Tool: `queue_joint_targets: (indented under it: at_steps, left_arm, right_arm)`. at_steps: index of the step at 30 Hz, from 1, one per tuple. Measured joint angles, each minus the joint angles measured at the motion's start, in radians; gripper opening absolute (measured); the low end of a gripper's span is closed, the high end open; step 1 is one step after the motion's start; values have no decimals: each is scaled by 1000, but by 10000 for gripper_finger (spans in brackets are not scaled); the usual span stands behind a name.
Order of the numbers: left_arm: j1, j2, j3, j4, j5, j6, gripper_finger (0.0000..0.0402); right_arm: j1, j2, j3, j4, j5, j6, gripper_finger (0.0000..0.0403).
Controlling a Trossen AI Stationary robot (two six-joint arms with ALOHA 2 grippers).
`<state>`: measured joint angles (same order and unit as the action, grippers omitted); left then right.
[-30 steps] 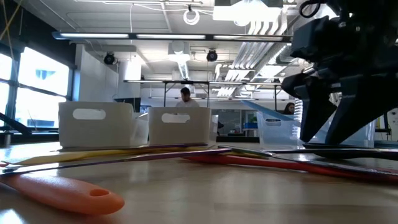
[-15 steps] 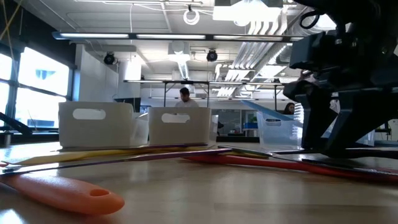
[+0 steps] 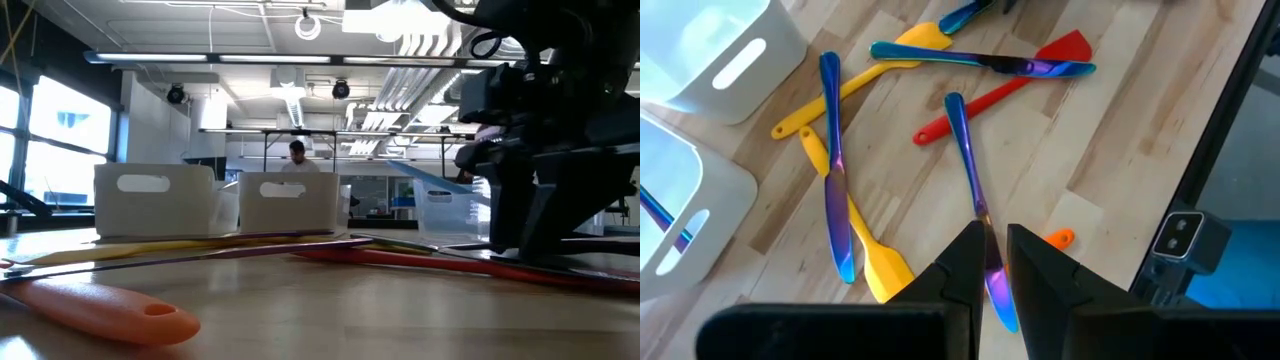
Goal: Pick & Place Kitchen Items
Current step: Put the blue table knife into the left white bin
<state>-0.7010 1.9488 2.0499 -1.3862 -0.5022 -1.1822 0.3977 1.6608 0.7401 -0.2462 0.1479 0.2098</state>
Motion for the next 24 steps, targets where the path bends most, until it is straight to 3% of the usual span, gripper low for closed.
queue_joint_targets:
  at_steps: [7, 24]
  left_arm:
    - [0, 0, 0, 1, 2, -1, 42]
    - [0, 0, 0, 2, 3, -4, 42]
  right_arm:
    - [1, 2, -1, 7, -5, -11, 30]
    - [23, -2, 20, -55, 81, 15, 30]
